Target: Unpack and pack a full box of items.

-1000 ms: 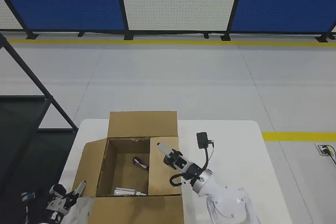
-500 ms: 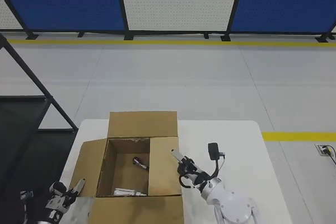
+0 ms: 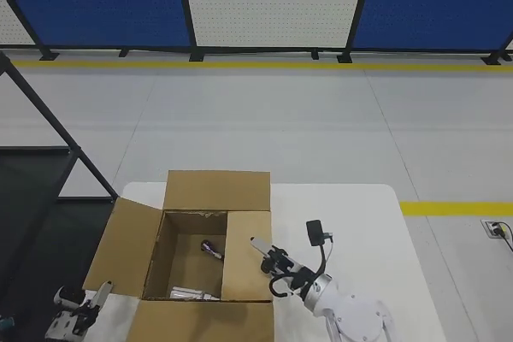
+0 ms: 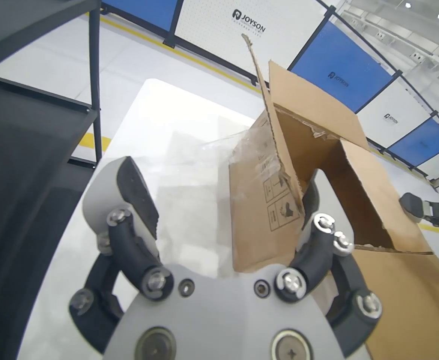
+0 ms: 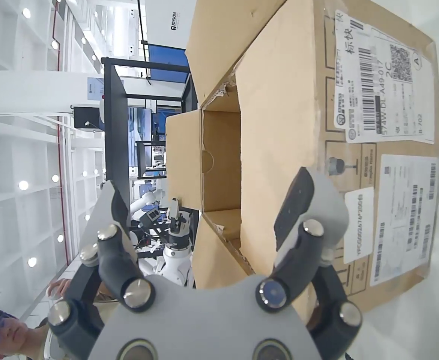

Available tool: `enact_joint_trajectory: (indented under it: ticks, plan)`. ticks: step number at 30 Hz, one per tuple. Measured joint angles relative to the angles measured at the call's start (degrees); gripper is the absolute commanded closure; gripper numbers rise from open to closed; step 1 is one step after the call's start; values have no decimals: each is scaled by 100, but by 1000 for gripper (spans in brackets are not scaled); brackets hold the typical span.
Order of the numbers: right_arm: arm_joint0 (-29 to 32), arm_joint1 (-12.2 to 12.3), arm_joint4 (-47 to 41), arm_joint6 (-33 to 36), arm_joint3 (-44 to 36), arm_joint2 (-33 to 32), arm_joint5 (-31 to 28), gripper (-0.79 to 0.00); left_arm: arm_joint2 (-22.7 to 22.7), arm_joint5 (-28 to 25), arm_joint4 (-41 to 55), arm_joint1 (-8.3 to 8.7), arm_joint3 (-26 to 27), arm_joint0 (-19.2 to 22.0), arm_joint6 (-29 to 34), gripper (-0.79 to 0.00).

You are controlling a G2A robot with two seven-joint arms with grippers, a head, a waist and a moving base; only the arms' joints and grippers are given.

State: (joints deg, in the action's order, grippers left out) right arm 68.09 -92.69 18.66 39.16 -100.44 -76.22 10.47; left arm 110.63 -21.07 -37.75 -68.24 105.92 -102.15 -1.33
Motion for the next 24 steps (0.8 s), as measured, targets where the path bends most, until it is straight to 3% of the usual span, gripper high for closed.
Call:
enact_joint_trajectory:
  ticks: [12, 18, 24]
  plan:
    - [397, 86, -360, -842, -346, -120, -867, -785, 55, -634, -205, -46, 437, -556, -495, -785]
    - [544, 145, -522, -897, -369, -206, -1097, -785, 205, -1284, -470, -62, 943, -1072, -702, -785]
    - [548, 202, -646, -859, -261, -257, -1226, -785, 347, -1699, -977, -125, 1428, -1656, -1442, -785]
